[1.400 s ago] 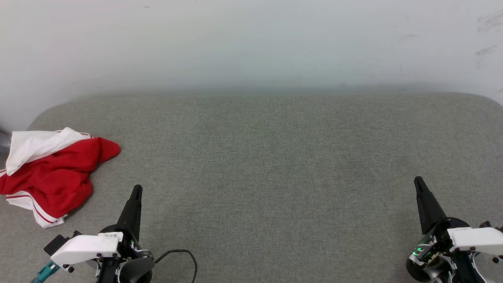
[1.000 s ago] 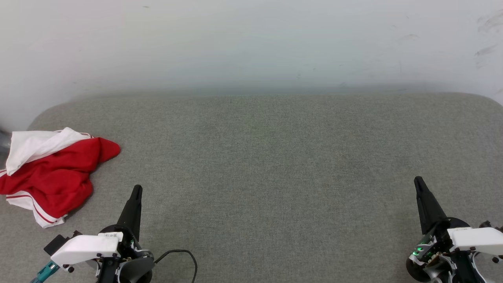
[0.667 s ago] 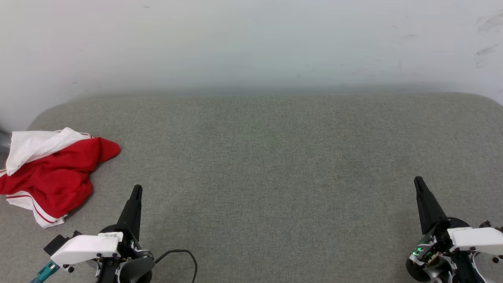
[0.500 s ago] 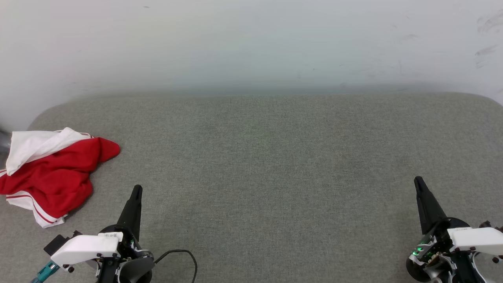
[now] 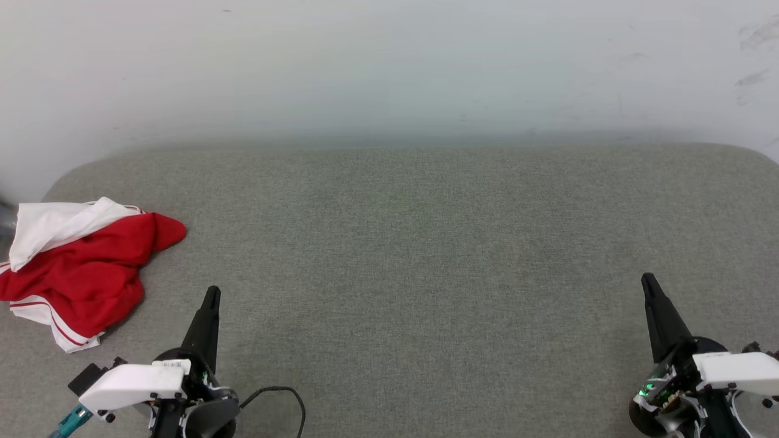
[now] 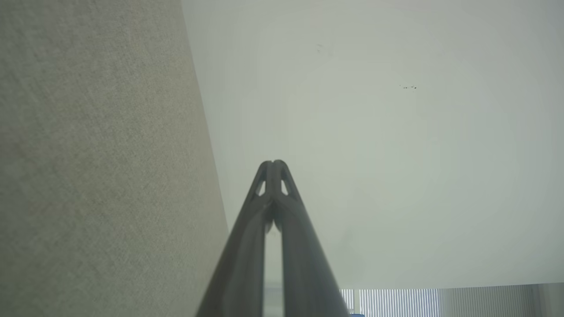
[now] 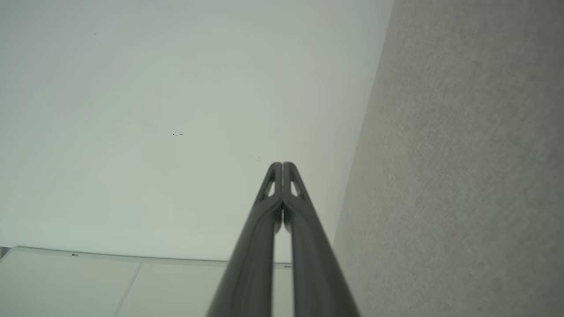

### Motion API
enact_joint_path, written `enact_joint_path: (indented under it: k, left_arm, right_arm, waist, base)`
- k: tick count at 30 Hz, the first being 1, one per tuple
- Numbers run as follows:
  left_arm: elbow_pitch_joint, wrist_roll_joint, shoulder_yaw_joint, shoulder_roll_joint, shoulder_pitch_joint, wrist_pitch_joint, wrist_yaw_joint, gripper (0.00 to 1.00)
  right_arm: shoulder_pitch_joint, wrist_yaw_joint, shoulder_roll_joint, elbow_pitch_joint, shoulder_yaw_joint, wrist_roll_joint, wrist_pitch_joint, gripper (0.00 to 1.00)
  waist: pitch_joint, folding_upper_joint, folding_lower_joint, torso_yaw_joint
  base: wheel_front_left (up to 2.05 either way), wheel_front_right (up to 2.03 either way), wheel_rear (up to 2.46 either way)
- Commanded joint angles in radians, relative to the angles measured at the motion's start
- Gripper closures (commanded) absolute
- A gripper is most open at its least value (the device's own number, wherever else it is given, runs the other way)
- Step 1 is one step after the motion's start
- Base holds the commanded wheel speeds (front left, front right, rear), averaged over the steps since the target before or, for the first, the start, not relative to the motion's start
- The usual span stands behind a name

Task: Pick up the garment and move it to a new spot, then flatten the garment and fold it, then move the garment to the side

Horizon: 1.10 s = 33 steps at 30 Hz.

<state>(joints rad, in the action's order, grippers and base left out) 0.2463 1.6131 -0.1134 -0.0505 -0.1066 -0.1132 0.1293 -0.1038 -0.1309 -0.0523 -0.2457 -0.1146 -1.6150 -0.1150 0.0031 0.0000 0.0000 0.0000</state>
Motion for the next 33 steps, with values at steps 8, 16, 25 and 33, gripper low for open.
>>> enact_joint_path:
  k: [8,16,25,33]
  left_arm:
    - [0.030,-0.006,0.009,0.004,0.034,0.015,0.000,0.00]
    - [-0.001,-0.105,-0.001,0.003,0.031,0.055,-0.002,0.00]
    - [-0.061,-0.287,0.007,0.003,0.029,0.095,-0.041,0.00]
    - [-0.097,-0.429,0.024,0.002,0.031,0.124,-0.082,0.00]
  right_arm:
    - [0.038,0.000,0.002,-0.035,0.000,0.010,0.013,0.00]
    - [0.040,0.000,0.002,0.001,-0.017,0.125,0.053,0.00]
    - [0.044,0.000,0.001,0.061,-0.027,0.302,0.094,0.00]
    - [0.050,0.000,0.001,0.111,-0.021,0.471,0.124,0.00]
  waist:
    - [0.000,0.0000,0.0001,0.000]
    - [0.002,0.0000,0.0001,0.000]
    - [0.006,0.0000,0.0001,0.000]
    - [0.008,0.0000,0.0001,-0.001]
  base:
    - [0.00,0.00,0.00]
    - [0.00,0.00,0.00]
    - [0.00,0.00,0.00]
    - [0.00,0.00,0.00]
